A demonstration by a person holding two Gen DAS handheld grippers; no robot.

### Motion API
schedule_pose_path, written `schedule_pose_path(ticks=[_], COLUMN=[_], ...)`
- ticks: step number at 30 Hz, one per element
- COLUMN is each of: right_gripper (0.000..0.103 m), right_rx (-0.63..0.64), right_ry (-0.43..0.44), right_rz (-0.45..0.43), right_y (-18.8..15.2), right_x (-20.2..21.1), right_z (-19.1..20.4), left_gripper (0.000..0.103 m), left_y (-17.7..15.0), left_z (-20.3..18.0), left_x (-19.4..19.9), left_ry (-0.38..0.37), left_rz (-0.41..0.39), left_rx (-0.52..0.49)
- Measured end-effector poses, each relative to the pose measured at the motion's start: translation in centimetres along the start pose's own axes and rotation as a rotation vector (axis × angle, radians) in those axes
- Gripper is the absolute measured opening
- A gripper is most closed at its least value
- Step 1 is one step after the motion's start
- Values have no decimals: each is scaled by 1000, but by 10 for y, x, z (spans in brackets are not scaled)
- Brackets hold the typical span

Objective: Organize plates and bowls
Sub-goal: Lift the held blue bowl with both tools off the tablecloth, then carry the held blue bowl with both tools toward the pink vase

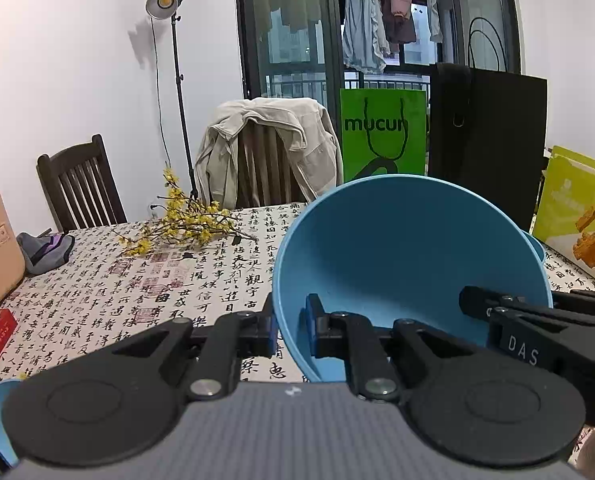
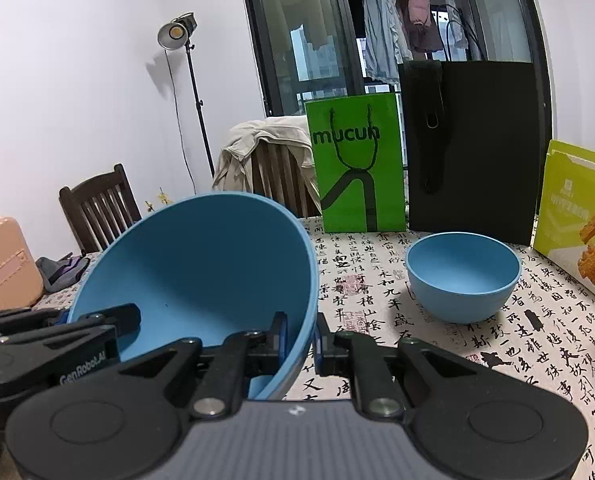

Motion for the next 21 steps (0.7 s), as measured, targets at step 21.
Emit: schedule_pose_path(ticks=[21], right_gripper=[13], right_rx=[40], right_ry=[28], right_rz=[-18], right_y=[-13], right_x=[29], right_z=[55], left_gripper=[14], left_y=[-14], left_z=[53], left_x=[45], left_ry=[7], left_rz=[-50], left_rx=[62])
Point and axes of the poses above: each gripper's, at about its wrist camera, not at the fingertips, and x roughly against the way its jaws point, z to its left, y to its top, the point moved 2 cm from there along -x, roughly the way its jaws point, and after that the axes turned 15 degrees about y, right-handed, at the moved point
